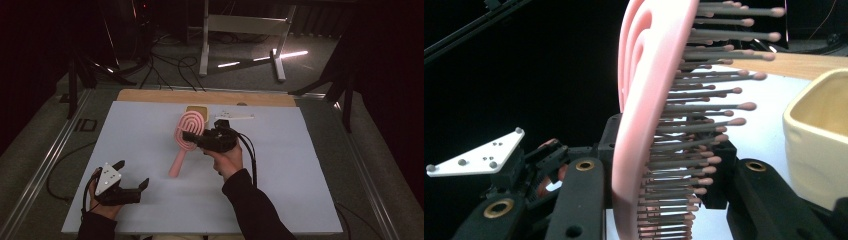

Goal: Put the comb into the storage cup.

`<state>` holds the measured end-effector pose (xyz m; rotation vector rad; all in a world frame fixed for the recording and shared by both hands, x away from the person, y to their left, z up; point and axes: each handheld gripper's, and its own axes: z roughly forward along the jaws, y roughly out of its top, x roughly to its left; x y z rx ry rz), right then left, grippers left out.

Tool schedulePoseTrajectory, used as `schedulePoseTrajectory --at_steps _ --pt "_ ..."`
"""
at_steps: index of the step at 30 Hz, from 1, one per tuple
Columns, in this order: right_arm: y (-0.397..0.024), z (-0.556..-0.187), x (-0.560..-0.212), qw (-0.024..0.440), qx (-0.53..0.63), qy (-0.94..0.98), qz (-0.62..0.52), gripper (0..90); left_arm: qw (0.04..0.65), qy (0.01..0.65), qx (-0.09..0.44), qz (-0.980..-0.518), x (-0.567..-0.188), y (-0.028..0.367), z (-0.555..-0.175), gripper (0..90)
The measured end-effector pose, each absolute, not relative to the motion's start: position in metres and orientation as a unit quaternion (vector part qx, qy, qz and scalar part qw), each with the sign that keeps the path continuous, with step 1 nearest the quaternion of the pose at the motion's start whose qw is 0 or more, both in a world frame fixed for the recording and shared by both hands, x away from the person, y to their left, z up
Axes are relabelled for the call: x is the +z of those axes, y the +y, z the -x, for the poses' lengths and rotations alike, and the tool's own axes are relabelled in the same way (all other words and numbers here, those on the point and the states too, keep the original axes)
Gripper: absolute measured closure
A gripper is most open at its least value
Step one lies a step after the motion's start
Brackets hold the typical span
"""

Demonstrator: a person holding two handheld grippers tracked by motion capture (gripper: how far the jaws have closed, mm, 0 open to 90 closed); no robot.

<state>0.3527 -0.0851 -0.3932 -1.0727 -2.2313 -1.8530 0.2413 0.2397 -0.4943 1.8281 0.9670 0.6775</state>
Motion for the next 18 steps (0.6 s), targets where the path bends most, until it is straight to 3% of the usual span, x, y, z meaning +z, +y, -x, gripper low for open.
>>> schedulePoseTrajectory --at_steps 18 --pt "-0.083 -0.368 -0.386 0.016 -0.591 -0.722 0.36 63.5 0.463 0.397 0.276 -0.742 -0.499 0.238 -0.243 0.1"
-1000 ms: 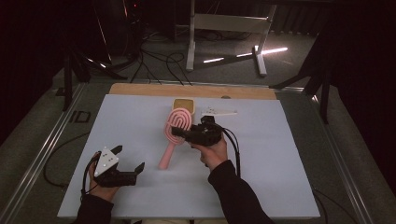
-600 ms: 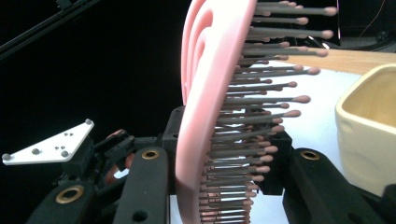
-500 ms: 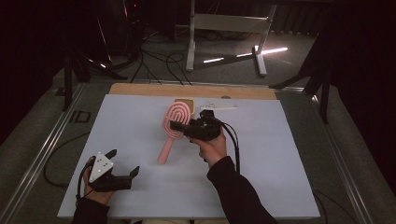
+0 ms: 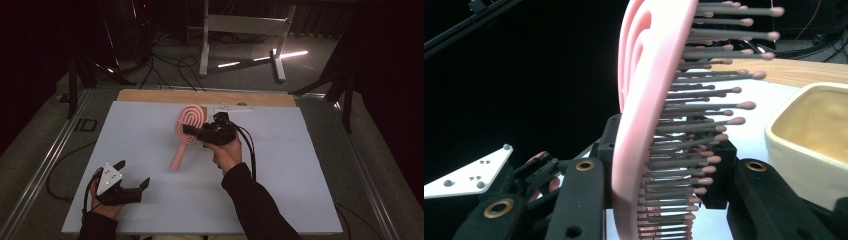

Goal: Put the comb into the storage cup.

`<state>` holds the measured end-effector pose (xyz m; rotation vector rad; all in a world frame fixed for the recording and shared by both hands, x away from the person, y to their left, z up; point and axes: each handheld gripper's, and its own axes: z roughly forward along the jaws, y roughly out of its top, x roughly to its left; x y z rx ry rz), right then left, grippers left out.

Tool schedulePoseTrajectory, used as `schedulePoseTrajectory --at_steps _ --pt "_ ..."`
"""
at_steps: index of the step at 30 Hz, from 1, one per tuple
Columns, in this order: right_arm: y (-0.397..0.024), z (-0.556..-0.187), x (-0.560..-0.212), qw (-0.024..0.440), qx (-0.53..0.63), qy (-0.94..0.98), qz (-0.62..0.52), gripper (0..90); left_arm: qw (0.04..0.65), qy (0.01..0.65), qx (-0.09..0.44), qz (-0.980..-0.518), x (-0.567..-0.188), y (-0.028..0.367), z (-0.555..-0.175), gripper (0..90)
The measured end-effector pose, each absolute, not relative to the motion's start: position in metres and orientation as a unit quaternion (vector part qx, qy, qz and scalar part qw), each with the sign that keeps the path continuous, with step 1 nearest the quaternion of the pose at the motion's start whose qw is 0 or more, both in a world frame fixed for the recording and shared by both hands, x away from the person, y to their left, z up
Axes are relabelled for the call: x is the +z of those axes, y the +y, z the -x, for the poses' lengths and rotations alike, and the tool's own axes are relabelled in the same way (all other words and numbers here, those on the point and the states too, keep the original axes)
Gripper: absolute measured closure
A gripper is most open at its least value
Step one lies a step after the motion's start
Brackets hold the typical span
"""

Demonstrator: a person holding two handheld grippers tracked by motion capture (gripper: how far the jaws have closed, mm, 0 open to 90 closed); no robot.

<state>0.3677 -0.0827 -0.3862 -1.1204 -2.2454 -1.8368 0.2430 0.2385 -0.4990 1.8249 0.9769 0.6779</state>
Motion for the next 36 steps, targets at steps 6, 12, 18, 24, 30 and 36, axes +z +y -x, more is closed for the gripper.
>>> schedulePoseTrajectory --at_steps 6,12,18,24,30,36 --pt "-0.083 -0.373 -0.384 0.014 -0.59 -0.721 0.364 63.5 0.466 0.399 0.272 -0.741 -0.499 0.239 -0.243 0.1" --pt "-0.083 -0.376 -0.38 0.008 -0.591 -0.72 0.363 63.4 0.471 0.404 0.268 -0.737 -0.499 0.24 -0.244 0.1" --pt "-0.082 -0.381 -0.377 0.005 -0.593 -0.718 0.364 63.5 0.472 0.404 0.267 -0.736 -0.499 0.24 -0.244 0.1" --pt "-0.079 -0.383 -0.374 0.001 -0.591 -0.721 0.361 63.4 0.476 0.405 0.265 -0.734 -0.498 0.241 -0.244 0.1" --pt "-0.079 -0.387 -0.369 -0.001 -0.594 -0.718 0.363 63.5 0.486 0.411 0.257 -0.727 -0.498 0.242 -0.244 0.2" --pt "-0.081 -0.391 -0.365 0.002 -0.602 -0.708 0.369 63.4 0.487 0.412 0.258 -0.726 -0.498 0.242 -0.244 0.1"
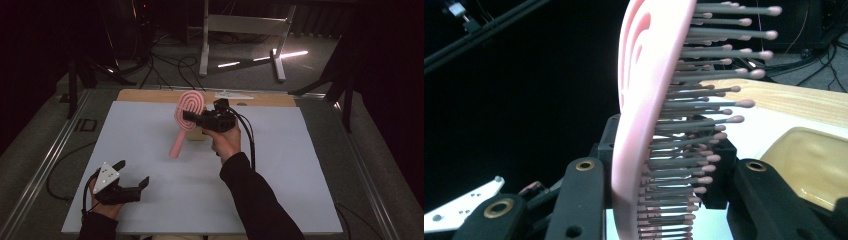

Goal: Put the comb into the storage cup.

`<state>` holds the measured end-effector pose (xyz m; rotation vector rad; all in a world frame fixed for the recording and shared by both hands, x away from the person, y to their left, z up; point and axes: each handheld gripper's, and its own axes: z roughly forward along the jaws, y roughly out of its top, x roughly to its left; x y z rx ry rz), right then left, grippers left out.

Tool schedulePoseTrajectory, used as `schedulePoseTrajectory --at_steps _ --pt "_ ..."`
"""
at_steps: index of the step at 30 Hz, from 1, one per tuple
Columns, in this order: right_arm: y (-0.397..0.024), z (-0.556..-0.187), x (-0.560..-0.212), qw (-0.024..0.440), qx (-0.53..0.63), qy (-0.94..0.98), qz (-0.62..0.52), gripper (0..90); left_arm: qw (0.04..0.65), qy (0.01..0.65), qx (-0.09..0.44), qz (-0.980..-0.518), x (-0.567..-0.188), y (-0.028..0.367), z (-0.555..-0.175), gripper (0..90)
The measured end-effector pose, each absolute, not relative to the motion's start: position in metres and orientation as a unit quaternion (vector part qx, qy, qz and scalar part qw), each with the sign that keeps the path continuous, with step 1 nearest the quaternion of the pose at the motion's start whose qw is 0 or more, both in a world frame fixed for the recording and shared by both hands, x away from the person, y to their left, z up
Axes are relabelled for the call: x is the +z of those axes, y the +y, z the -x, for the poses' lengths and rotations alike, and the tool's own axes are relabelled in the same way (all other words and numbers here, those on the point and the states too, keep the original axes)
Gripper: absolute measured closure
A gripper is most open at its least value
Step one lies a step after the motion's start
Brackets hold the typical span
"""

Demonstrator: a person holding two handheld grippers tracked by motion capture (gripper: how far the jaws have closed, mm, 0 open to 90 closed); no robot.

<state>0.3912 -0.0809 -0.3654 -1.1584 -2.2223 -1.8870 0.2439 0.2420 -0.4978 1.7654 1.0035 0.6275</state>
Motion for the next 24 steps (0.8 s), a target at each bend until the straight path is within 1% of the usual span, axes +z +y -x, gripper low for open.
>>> schedulePoseTrajectory --at_steps 24 --pt "-0.087 -0.408 -0.343 -0.029 -0.599 -0.708 0.373 63.4 0.488 0.421 0.252 -0.722 -0.498 0.244 -0.245 0.2"
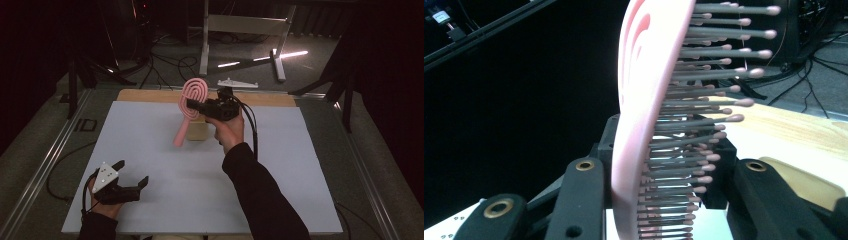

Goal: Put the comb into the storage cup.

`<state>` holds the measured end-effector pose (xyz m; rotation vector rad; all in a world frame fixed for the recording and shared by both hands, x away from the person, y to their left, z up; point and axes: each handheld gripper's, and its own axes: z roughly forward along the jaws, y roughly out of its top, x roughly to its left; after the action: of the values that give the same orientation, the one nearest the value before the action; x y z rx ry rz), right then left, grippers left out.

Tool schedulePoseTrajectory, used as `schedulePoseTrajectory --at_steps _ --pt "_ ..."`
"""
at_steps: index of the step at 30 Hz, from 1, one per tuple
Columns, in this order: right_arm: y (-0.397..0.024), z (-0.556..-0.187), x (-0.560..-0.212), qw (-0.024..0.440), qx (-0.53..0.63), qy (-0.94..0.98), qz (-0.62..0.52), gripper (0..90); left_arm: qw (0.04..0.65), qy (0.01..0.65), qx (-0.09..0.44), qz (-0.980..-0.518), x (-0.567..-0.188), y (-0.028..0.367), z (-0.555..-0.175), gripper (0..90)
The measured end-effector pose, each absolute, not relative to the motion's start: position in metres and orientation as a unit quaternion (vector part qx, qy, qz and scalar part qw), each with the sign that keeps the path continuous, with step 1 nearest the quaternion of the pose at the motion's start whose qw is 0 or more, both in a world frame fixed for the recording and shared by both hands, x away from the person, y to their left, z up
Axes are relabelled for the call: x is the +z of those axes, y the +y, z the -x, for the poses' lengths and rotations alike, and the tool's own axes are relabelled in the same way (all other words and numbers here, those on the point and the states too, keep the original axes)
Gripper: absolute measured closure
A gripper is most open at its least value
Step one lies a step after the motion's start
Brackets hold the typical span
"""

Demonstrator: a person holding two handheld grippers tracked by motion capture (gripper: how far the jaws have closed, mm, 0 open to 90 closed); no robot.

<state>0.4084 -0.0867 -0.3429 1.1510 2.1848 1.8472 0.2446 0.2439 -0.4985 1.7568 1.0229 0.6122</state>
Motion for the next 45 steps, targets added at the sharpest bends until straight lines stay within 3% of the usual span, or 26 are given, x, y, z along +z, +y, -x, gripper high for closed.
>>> schedulePoseTrajectory --at_steps 45 --pt "-0.094 -0.43 -0.328 0.058 0.601 0.692 -0.395 63.4 0.478 0.418 0.258 -0.728 -0.499 0.244 -0.245 0.4"
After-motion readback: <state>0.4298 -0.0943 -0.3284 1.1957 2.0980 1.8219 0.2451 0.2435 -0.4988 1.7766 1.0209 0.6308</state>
